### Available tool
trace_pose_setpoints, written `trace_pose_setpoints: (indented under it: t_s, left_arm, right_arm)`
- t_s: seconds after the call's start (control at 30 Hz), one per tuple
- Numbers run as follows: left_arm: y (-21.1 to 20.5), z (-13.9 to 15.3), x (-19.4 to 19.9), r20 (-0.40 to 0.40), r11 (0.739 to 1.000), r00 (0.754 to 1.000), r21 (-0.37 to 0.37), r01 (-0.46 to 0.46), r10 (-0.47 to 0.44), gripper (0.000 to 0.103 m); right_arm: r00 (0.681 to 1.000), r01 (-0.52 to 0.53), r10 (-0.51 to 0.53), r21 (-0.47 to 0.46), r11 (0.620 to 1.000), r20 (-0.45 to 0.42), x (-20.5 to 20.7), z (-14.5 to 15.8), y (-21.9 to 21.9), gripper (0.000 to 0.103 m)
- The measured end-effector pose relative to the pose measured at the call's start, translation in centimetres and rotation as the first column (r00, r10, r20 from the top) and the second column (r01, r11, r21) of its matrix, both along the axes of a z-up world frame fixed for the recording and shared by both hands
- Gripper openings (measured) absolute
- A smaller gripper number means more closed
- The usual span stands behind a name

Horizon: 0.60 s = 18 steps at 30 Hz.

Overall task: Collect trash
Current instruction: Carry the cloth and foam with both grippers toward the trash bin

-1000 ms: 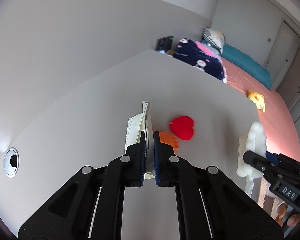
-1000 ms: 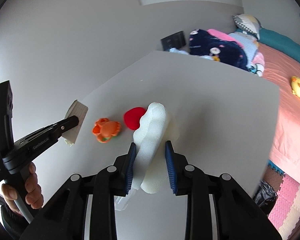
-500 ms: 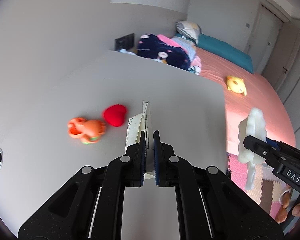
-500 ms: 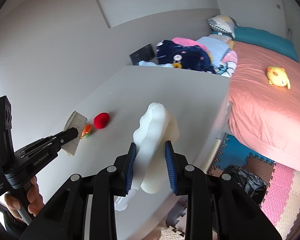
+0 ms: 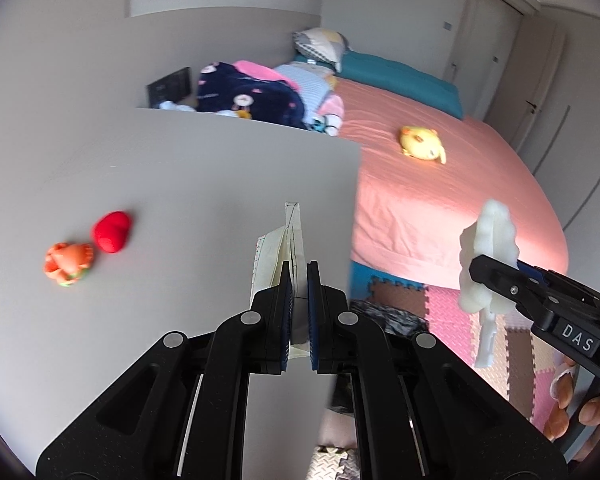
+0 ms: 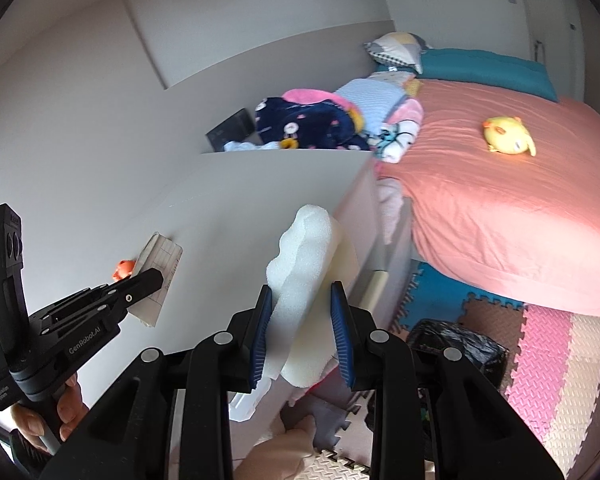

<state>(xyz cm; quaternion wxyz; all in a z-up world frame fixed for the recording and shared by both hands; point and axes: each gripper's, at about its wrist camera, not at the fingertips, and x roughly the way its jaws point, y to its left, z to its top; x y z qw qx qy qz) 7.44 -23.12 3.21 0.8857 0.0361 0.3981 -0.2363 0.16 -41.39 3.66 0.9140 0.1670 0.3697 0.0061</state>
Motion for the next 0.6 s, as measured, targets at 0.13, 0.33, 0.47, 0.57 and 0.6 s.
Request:
trace_pose_setpoints:
  t_s: [0.13,0.33,0.47,0.57,0.6]
  left_arm:
    - [-2.7,-0.3,-1.0,-0.006,0.998,0.998,0.009,0.059,-0.059,0.006]
    - [-6.8,-1.0,-1.8,-0.021,0.990,0.990,0.019,0.139,-0.138,0.006]
    - [-8.9,-1.5,-2.2,-0.034,0.983,0.983,0.021,0.180,-0.179,0.006]
    - [-10.4,-1.8,-2.7,-0.042,0.976,0.976,0.027,0.215,-0.214,0.006]
    - [-10.9,-1.9,-2.8,-0.044,0.973,0.973,0.031,0.228,-0.226,0.006]
  right_arm:
    - [0.999,0.045,-0.045,0.003,0.999,-0.004,-1.0,-0.1,-2.4,0.030]
    - [0.993,0.117,-0.117,0.006,0.993,-0.013,-2.8,-0.4,-6.2,0.031]
    - [0.988,0.156,-0.156,0.012,0.988,-0.015,-3.7,-0.6,-8.4,0.031]
    - [0.983,0.185,-0.185,0.017,0.983,-0.018,-4.3,-0.8,-9.8,0.031]
    - [0.981,0.195,-0.194,0.018,0.981,-0.019,-4.5,-0.9,-10.3,0.031]
